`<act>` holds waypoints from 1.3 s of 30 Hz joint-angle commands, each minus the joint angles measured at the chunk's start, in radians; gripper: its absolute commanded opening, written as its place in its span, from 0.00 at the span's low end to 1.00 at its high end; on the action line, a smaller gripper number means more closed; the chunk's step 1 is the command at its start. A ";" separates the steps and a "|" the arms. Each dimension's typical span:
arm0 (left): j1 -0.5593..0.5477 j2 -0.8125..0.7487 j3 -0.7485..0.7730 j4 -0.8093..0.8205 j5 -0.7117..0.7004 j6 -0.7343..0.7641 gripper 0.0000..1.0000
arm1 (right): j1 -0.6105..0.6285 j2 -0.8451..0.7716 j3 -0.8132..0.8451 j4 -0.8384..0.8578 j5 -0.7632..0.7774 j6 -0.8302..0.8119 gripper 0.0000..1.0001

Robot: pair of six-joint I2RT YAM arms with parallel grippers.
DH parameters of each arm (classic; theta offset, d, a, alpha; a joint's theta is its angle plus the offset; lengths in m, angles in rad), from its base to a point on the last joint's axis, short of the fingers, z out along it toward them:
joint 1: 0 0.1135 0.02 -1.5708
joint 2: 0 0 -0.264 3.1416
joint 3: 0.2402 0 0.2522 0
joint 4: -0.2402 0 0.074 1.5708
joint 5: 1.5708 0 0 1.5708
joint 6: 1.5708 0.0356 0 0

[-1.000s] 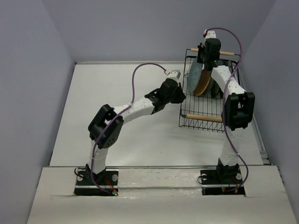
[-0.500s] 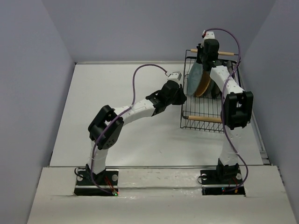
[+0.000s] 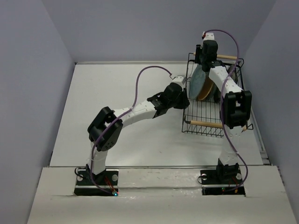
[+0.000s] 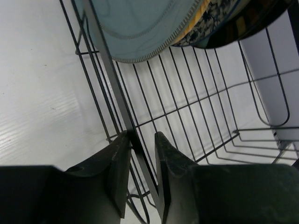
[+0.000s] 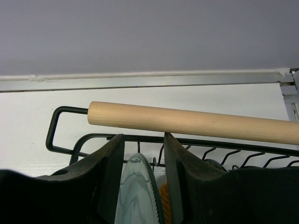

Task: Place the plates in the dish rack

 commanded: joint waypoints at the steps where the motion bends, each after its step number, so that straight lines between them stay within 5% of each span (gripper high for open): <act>1: -0.064 -0.082 0.018 0.022 0.194 0.083 0.41 | 0.009 -0.039 -0.019 -0.033 -0.012 0.002 0.49; 6: -0.041 -0.113 0.010 0.017 0.143 0.085 0.74 | 0.009 -0.071 0.013 -0.065 -0.045 0.003 0.63; 12: -0.003 -0.185 0.010 0.017 0.059 0.117 0.99 | 0.009 -0.129 0.054 -0.114 -0.140 0.038 0.74; 21: 0.095 -0.303 -0.016 0.016 -0.016 0.128 0.99 | 0.009 -0.241 0.060 -0.193 -0.256 0.134 0.96; 30: 0.115 -0.609 -0.137 0.023 -0.208 0.246 0.98 | 0.009 -0.497 -0.113 -0.193 -0.402 0.238 1.00; 39: 0.118 -0.985 -0.328 0.033 -0.460 0.393 0.99 | 0.009 -0.987 -0.470 -0.024 -0.621 0.354 1.00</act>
